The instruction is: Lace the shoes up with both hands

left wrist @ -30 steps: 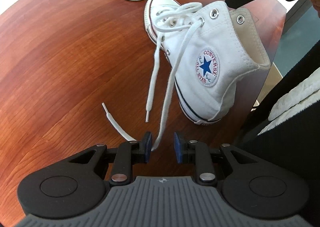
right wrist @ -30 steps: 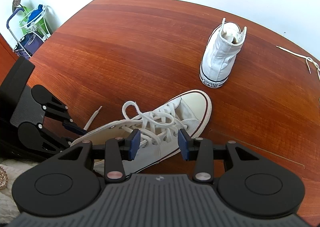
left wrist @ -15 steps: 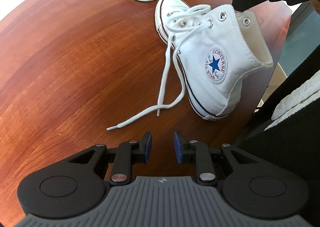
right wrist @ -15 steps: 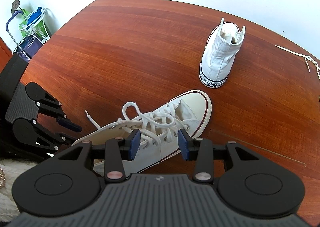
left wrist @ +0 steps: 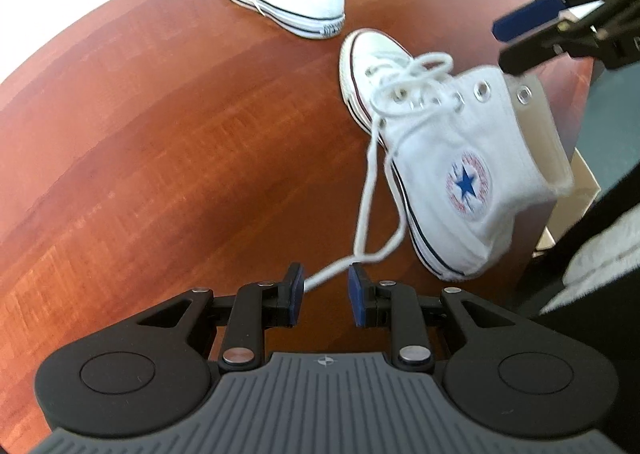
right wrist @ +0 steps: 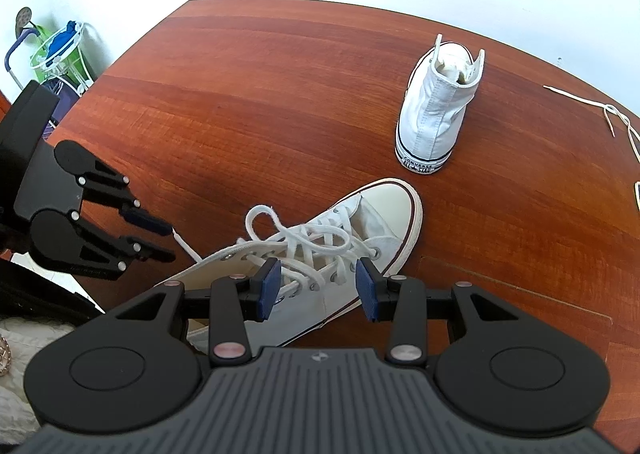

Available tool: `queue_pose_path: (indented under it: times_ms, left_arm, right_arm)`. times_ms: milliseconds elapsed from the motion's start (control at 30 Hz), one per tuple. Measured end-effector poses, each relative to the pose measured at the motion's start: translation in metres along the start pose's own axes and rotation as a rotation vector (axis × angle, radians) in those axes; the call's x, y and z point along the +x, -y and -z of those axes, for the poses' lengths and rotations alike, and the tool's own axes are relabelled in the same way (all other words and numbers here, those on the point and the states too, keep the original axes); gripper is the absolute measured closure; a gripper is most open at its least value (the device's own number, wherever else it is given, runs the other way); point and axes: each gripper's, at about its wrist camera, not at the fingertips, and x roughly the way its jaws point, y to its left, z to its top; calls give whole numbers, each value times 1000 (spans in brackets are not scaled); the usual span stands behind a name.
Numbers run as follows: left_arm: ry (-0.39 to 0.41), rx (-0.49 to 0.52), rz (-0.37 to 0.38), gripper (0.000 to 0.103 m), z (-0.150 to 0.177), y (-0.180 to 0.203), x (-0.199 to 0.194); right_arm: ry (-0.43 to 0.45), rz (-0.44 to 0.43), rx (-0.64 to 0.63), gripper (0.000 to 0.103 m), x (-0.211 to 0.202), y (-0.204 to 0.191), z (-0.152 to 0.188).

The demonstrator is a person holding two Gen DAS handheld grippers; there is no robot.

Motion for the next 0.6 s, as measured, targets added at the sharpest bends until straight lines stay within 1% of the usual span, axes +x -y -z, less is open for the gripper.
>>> queue_pose_path:
  times_ms: [200, 333, 600]
  left_arm:
    - [-1, 53, 24, 76, -13, 4, 9]
    - [-8, 113, 41, 76, -21, 11, 19]
    - [-43, 287, 67, 76, -30, 25, 37]
  right_arm:
    - [1, 12, 21, 61, 0, -1, 1]
    - [3, 19, 35, 61, -1, -1, 1]
    - [8, 39, 72, 60, -6, -2, 5]
